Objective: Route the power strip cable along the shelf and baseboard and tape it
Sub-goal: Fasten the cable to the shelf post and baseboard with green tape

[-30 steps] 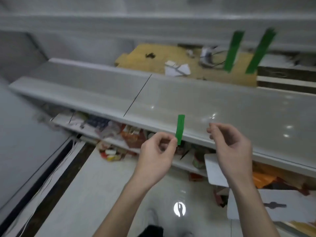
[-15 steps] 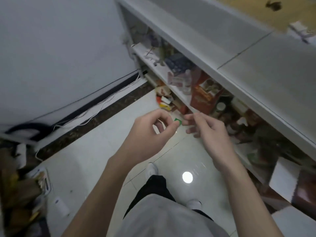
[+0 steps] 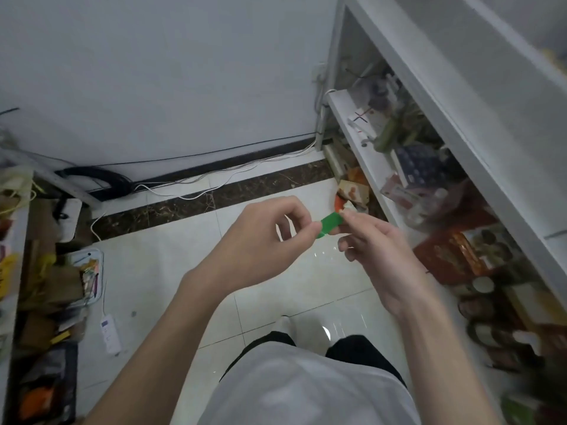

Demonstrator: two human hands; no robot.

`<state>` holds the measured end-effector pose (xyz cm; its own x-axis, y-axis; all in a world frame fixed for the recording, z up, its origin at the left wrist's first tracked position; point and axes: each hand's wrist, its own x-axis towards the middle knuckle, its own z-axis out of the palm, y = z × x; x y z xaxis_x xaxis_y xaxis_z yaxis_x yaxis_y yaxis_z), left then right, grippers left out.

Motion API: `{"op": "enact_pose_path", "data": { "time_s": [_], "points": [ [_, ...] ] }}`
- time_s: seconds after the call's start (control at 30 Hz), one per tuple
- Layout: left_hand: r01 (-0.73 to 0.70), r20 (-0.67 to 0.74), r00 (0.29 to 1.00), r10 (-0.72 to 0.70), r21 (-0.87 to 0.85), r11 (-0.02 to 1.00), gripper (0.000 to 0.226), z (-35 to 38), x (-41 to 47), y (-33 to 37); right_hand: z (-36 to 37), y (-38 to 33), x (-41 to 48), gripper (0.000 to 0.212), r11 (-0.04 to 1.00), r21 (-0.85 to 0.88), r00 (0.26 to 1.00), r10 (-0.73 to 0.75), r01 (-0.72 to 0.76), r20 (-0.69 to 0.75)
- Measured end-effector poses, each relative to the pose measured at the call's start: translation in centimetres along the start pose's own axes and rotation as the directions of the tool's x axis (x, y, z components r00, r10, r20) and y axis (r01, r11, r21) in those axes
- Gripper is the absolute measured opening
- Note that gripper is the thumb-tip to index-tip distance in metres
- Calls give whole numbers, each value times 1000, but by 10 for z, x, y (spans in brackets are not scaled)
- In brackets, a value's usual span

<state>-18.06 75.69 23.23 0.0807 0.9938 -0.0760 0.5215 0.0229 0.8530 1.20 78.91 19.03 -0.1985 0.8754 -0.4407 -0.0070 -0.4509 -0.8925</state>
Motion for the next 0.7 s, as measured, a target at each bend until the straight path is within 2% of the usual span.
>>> {"op": "enact_pose_path", "data": {
  "time_s": [0.13, 0.3, 0.53, 0.7],
  "points": [
    [58, 2, 998, -58, 37, 998, 16, -24, 33, -21, 14, -17, 44, 15, 998, -56, 1000, -21, 21, -7],
    [150, -9, 989, -150, 106, 983, 14, -39, 88, -41, 14, -40, 110, 11, 987, -144, 997, -74, 75, 17],
    [284, -78, 955, -287, -48, 958, 10, -54, 191, -54, 0, -85, 221, 7, 975, -191, 989, -96, 116, 108],
    [376, -42, 922, -386, -153, 914, 9, -70, 259, -76, 7, -111, 299, 7, 969, -221, 983, -73, 110, 170]
  ]
}}
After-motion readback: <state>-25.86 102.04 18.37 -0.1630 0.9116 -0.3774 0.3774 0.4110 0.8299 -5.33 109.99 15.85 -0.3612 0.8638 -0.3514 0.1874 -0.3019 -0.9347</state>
